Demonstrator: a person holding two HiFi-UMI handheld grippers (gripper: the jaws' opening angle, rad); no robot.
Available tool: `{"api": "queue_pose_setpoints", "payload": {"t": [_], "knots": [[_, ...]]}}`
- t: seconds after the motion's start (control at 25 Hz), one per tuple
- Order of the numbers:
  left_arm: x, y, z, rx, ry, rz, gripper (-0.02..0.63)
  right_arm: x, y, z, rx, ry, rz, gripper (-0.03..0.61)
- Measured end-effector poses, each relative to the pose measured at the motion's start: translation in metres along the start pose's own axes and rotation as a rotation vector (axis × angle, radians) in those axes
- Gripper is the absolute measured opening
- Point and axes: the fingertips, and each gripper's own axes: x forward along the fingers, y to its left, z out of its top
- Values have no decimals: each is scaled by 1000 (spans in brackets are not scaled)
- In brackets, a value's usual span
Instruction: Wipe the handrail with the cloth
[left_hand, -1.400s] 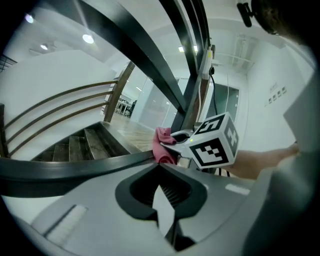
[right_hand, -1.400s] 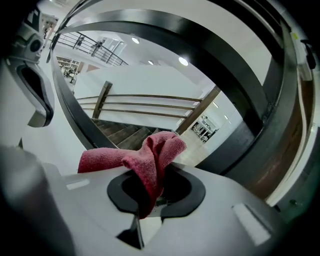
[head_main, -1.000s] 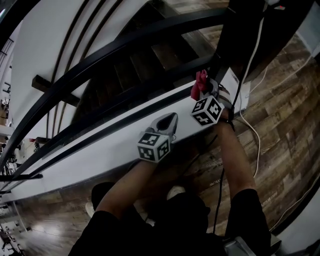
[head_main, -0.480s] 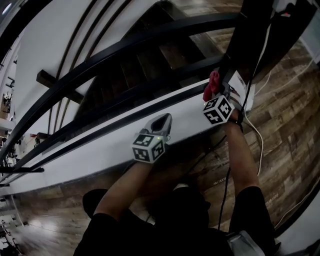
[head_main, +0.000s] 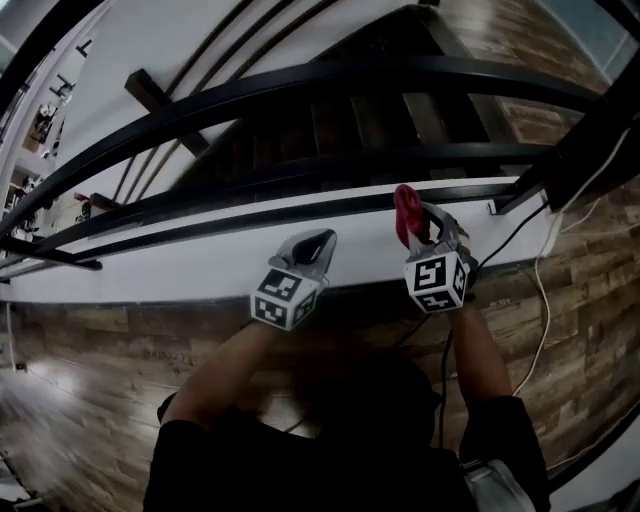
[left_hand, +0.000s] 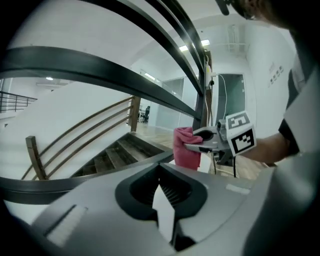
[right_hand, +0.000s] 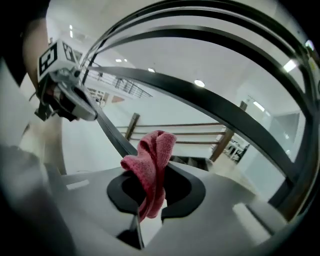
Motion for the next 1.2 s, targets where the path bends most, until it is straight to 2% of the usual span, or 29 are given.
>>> {"api": "queue_pose_setpoints", "payload": {"t": [0.08, 0.2, 0.4, 0.48, 0.56, 0.64, 0.72, 0.84, 0.92, 1.08, 1.2], "knots": [[-29, 21, -13, 10, 62, 9, -2, 8, 39, 40, 34, -62, 129, 48], [-81, 51, -18, -3, 107, 19, -2, 2, 94, 110, -32, -161, 273, 48], [-174, 98, 28, 17, 46, 71, -2, -46, 139, 233, -139, -292, 389, 46], [-199, 110, 43, 19, 71, 120, -2, -72, 148, 271, -267, -307, 421, 46], [-230, 111, 62, 47, 107, 144, -2, -103, 158, 315, -326, -331, 446, 46], [-263, 100, 97, 77, 126, 138, -2, -130, 156, 363, -297, -360, 466, 46], [-292, 98, 142, 77, 129, 166, -2, -147, 149, 405, -299, -380, 477, 46], [-337, 101, 213, -7, 101, 239, -2, -177, 141, 459, -340, -369, 489, 46], [-367, 100, 265, -46, 46, 253, -2, -204, 131, 497, -320, -368, 503, 46], [-434, 87, 368, -72, -70, 208, -2, -252, 98, 565, -271, -375, 494, 46], [-475, 85, 408, -48, -74, 171, -2, -275, 74, 595, -244, -364, 436, 47]]}}
